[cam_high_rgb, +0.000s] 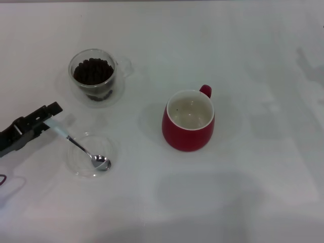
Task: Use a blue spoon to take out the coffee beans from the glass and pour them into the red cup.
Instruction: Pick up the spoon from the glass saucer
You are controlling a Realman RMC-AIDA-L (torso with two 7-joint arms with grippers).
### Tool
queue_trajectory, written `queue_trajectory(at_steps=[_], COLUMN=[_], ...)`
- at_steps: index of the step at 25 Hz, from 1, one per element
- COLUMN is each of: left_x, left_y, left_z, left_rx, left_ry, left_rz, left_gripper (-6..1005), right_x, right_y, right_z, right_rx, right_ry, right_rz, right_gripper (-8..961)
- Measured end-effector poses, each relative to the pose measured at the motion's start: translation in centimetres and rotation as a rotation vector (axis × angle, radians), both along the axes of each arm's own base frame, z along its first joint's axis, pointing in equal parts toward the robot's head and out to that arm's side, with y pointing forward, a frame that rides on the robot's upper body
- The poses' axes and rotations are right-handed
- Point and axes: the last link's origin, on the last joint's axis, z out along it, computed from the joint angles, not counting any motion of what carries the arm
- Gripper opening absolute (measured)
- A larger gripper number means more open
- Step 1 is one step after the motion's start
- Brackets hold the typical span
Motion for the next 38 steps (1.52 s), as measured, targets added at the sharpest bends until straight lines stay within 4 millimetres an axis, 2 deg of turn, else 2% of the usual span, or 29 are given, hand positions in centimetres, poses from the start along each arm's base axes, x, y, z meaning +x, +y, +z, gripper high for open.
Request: queue_trajectory(at_steps=[10, 15, 21, 32, 38], left_x=[0.3, 0.2, 0.2, -0.3, -0.1], left_y=[0.4, 0.2, 0.2, -0.9, -0.9], left_z=[-0.5, -0.5, -0.5, -0.7, -0.7], left_rx=[-0.026, -0.020, -0.021, -0.021, -0.012], left_ry=[0.020, 0.015, 0.014, 0.003, -0.008], left_rz=[-0.013, -0.008, -0.011, 0.018, 0.007], left_gripper=[776, 541, 434, 391, 356], right_x=[0.1, 0.2, 0.3, 0.5, 0.4], right_y=[-0.1, -0.1, -0.1, -0.3, -0.2], right_z=[0.2, 0.3, 0.2, 0.2, 0.2], right_rx=[0.012, 0.013, 0.012, 0.013, 0.013], right_ry=[0.004, 0.003, 0.002, 0.005, 0.007], right_rz=[-0.006, -0.010, -0.015, -0.024, -0.022], right_gripper=[872, 872, 872, 871, 871])
